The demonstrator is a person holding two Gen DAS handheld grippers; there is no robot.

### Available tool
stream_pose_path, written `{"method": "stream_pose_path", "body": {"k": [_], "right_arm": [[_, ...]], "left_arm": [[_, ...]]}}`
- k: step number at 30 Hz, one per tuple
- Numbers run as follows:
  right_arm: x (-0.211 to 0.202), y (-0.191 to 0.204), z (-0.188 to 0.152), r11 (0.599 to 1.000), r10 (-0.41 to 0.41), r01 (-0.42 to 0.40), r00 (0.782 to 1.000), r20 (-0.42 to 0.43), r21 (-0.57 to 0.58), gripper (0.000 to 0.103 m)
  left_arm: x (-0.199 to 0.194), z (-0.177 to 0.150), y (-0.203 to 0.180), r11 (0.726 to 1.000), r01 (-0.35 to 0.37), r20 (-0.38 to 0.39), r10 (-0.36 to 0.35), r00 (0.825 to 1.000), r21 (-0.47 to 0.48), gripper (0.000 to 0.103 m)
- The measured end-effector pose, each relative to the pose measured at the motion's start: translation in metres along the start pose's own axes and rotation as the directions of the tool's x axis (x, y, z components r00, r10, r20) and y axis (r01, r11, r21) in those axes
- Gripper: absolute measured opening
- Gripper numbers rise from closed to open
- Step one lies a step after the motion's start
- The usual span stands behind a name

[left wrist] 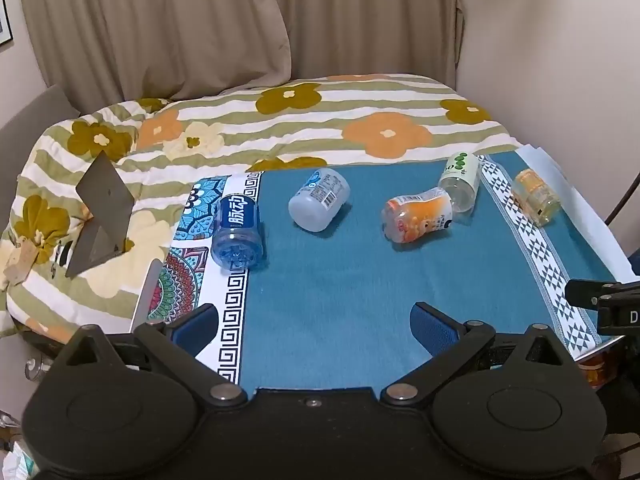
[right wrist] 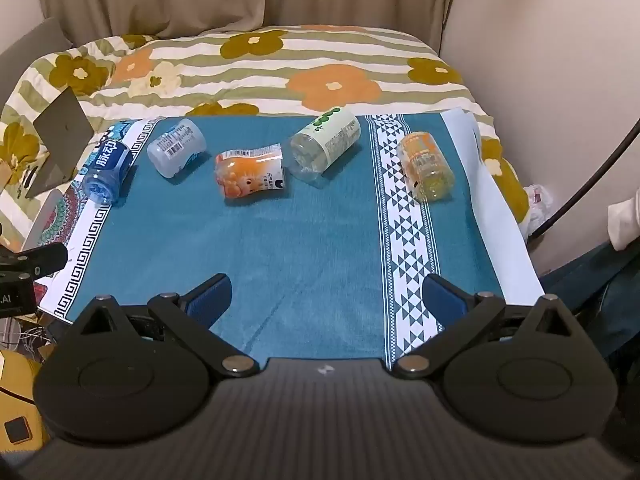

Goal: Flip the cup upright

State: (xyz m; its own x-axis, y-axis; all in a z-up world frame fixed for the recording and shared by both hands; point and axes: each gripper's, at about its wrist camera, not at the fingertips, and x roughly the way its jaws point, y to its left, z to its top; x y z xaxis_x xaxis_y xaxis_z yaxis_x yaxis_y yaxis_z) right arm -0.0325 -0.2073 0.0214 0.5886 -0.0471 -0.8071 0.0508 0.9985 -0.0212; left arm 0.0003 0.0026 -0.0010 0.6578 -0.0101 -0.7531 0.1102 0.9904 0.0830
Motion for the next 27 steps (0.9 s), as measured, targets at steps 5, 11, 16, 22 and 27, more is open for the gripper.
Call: {"method": "stream_pose_path", "body": {"k": [5, 11, 16, 22, 27], "right_arm": [[0.0001, -0.0003, -0.0012, 1.0, 0.002, -0.002, 1.0, -0.001, -0.001, 0.103], [-0.001, 0.0039, 0.0004, 1.0, 0.008, -0.008, 1.0, 0.004, 0.005, 0.103], [-0.0023, 0.0029, 0.0, 1.0, 0.004, -0.004, 1.0, 0.006, 0.009, 0.103], [-0.0023, 0.0031, 0.0, 1.0, 0.004, -0.004, 1.0, 0.004, 0.008, 0.103], [-0.0025, 0.0029, 0.0005, 1.0, 0.003, -0.003, 1.0, 0.005, 0.006, 0.103]], "left_arm": [[-0.0031, 0.0024, 0.0028, 1.0, -0.007, 0.008, 0.007, 1.0, -0.004, 0.103], [-0.0055, -0.0011, 0.0031, 1.0, -0.02, 0.014, 0.02, 1.0, -0.004, 0.103], [-0.0072, -0.0012, 0.0031, 1.0, -0.019, 0.015, 0.019, 1.0, 0.004, 0.103], [-0.0072, -0.0016, 0.0028, 1.0, -0.017, 0.011, 0.017, 1.0, 0.007, 0.103], [-0.0079, -0.0012, 0.0015, 1.0, -0.018, 0.012, 0.018, 1.0, 0.012, 0.103]]}}
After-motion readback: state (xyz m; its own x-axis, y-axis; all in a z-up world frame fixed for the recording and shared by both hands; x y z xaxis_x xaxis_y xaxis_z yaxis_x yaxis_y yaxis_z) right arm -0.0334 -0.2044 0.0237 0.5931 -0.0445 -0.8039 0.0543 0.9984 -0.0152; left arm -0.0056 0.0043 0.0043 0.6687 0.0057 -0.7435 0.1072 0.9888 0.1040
